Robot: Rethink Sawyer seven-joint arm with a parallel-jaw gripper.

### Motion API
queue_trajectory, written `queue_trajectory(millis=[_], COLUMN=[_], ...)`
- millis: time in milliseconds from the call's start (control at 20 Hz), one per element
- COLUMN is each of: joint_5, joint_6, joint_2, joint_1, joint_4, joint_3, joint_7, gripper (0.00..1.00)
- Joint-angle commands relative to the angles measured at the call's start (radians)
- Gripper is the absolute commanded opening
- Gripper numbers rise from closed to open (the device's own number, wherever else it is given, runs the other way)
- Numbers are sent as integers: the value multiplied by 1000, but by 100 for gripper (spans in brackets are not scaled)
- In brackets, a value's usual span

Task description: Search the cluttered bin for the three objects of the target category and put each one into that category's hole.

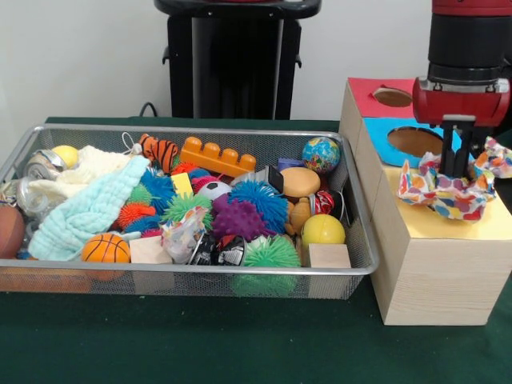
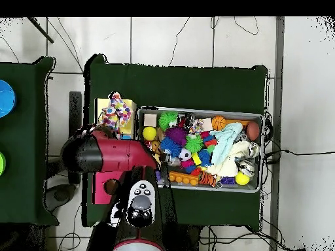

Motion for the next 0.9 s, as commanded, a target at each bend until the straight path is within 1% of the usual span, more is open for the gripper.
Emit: queue_trajectory(millis=[50, 350, 500, 650, 750, 900], joint_5=[-84, -105, -120, -137, -148, -157], joint_6=[-18, 30, 103, 159, 191, 240], joint_2=[78, 59, 36, 30, 43, 88], joint_1=[-27, -18, -14, -28, -43, -69], joint_4=[14, -29, -80, -133, -171, -229], joint_3=[89, 57, 22, 10, 21, 51], joint_7=[34, 25, 9, -18, -36, -52], gripper=[0, 0, 0, 0, 0, 0])
